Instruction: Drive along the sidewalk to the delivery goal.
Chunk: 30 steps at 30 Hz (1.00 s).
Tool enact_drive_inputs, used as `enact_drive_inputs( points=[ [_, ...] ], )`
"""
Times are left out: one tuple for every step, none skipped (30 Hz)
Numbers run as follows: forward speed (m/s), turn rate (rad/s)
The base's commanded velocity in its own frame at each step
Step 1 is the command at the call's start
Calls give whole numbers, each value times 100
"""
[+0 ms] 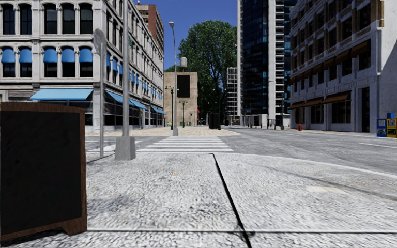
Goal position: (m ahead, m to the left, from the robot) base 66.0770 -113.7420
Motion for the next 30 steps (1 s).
enact_drive_inputs(
  points=[
    [200,0],
    [200,0],
    [200,0],
    [200,0],
    [200,0],
    [200,0],
    [200,0],
    [200,0],
    [200,0],
    [200,0],
    [200,0],
    [200,0],
    [200,0],
    [200,0],
    [200,0],
    [200,0],
    [200,0],
    [200,0],
    [200,0],
    [200,0],
    [200,0],
    [200,0],
    [200,0],
    [200,0],
    [200,0],
    [200,0],
    [200,0],
    [200,0],
    [200,0],
    [200,0]
  ],
)
